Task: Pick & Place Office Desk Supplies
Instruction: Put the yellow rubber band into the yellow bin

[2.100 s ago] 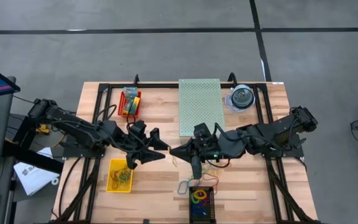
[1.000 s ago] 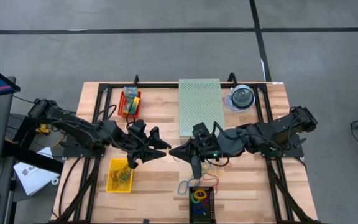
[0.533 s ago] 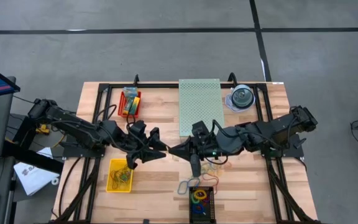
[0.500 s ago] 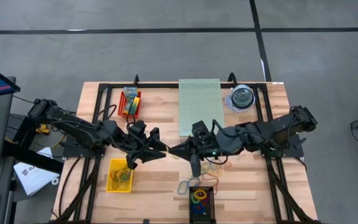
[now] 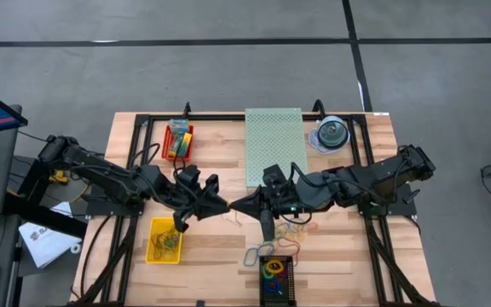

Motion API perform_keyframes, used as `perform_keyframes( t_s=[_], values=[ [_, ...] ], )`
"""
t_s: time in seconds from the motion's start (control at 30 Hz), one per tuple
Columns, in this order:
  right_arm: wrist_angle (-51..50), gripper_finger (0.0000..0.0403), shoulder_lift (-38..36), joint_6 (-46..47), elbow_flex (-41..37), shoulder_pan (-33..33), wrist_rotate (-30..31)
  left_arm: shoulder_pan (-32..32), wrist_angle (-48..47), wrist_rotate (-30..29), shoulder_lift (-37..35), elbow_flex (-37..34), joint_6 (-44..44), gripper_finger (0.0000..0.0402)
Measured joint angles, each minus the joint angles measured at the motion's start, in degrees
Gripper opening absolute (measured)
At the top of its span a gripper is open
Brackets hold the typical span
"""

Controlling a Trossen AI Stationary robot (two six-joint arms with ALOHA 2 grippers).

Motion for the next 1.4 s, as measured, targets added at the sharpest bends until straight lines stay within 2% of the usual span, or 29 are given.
perform_keyframes(
  t_s=[0.07, 0.2, 0.3, 0.4, 0.67, 0.8, 1.1, 1.27, 1.4],
  values=[
    [0.0, 0.0, 0.0, 0.0, 0.0, 0.0, 0.0, 0.0, 0.0, 0.0, 0.0, 0.0, 0.5, 0.001],
    [0.2, 0.0001, 0.0, 0.2, 0.0, 0.0, 0.0, 0.0, 0.0, 0.0, 0.0, 0.0, 0.6, 0.0003],
    [0.4, 0.002, 0.0, -0.2, 0.0, 0.0, 0.1, 0.0, 0.0, 0.0, 0.0, 0.0, 0.6, 0.0002],
    [0.4, 0.0061, 0.0, -0.4, 0.0, 0.0, 0.6, 0.0, 0.0, 0.0, 0.0, 0.0, 0.6, 0.0001],
    [0.0, 0.0203, 0.0, -0.8, 0.0, 0.0, 2.6, -0.4, -0.2, 0.0, 0.0, 0.0, 0.4, 0.0001],
    [-1.9, 0.0248, 0.0, -0.3, 0.0, 0.0, 4.8, -1.8, -1.3, 0.1, 0.0, 0.0, 0.2, 0.0001],
    [-9.1, 0.0255, 0.0, 3.3, 0.0, 0.0, 6.7, -6.8, -13.9, 0.1, 0.0, 0.0, -6.0, 0.0],
    [-13.5, 0.0255, -0.1, 6.2, 0.0, 0.2, 6.8, -12.1, -26.0, 0.1, -0.7, 0.0, -15.0, 0.0],
    [-19.0, 0.0255, -0.1, 10.3, 0.0, 1.0, 7.6, -17.5, -39.3, -0.4, -2.1, 0.0, -25.0, 0.0]
  ],
)
